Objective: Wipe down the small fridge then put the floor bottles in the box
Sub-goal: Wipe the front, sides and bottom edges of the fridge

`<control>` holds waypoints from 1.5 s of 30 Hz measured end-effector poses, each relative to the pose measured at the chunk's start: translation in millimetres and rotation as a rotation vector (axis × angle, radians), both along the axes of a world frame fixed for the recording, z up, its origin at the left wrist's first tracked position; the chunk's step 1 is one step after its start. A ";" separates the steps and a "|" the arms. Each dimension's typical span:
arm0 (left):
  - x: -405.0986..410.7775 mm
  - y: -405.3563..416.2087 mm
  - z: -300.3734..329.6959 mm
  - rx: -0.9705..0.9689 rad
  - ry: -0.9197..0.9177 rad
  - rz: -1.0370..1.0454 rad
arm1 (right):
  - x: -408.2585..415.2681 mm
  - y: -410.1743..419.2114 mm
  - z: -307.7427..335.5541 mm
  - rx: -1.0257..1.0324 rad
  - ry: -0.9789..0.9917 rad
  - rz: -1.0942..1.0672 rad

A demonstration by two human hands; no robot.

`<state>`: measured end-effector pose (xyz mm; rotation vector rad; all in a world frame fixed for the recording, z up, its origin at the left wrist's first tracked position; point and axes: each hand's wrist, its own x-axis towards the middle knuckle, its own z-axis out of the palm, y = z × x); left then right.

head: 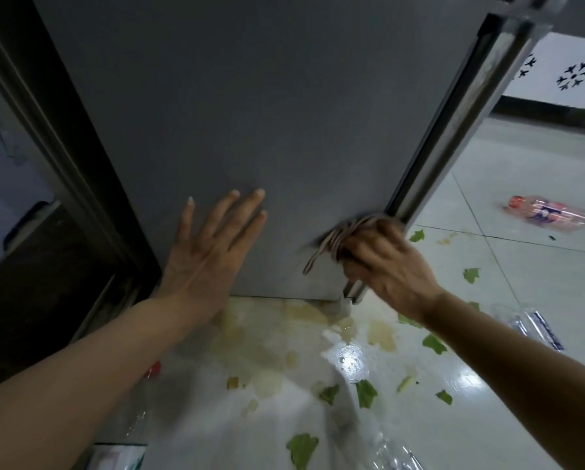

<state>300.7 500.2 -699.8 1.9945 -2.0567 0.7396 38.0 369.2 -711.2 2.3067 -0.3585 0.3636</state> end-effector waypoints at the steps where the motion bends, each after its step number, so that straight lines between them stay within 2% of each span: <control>1: -1.0 -0.2 -0.6 -0.009 -0.002 -0.002 | -1.4 -3.3 14.3 -0.012 -0.126 -0.001; 4: -6.3 -2.9 -7.7 -0.036 -0.012 -0.039 | -10.2 -12.1 40.3 -0.082 -0.359 -0.044; 8: -14.7 -11.2 -22.5 -0.041 -0.044 -0.103 | -13.4 -13.7 15.2 -0.040 -0.416 -0.061; 10: -14.2 -14.9 -30.8 -0.040 -0.031 -0.087 | -17.7 -12.9 -11.4 -0.006 -0.334 -0.067; 16: -7.7 -19.1 -43.4 -0.096 -0.036 -0.109 | -31.3 -4.4 -81.4 0.064 0.104 -0.157; 21: -10.1 -16.7 -36.6 -0.084 -0.027 -0.114 | -23.5 2.7 -83.7 0.032 0.293 -0.182; 23: -9.6 -13.4 -33.4 -0.085 -0.035 -0.114 | -24.3 0.2 -68.8 0.020 0.221 -0.142; 28: 6.6 1.9 -40.9 -0.037 -0.129 -0.061 | -8.9 -9.0 -24.8 0.014 -0.371 -0.093; 30: 14.7 4.9 -46.5 -0.015 -0.164 -0.038 | 3.5 -9.0 -26.1 0.015 -0.485 -0.106; 32: 20.1 4.4 -50.8 -0.012 -0.211 -0.030 | 10.2 -6.9 -38.7 0.029 -0.451 -0.080; 33: 21.9 3.4 -52.9 -0.020 -0.232 -0.028 | 9.8 -5.9 -47.9 0.030 -0.369 -0.066; 36: 25.5 1.8 -56.5 -0.041 -0.244 -0.034 | 4.0 1.6 -74.7 0.023 0.047 -0.060; 39: 26.3 2.4 -54.0 -0.015 -0.216 -0.057 | 8.2 8.0 -77.4 -0.020 0.246 -0.098; 41: 28.1 6.5 -51.1 -0.005 -0.189 -0.046 | 11.8 6.2 -64.7 -0.053 0.200 -0.073; 45: 44.0 18.0 -48.3 -0.006 -0.144 0.019 | 38.2 6.2 -32.2 0.027 -0.190 -0.053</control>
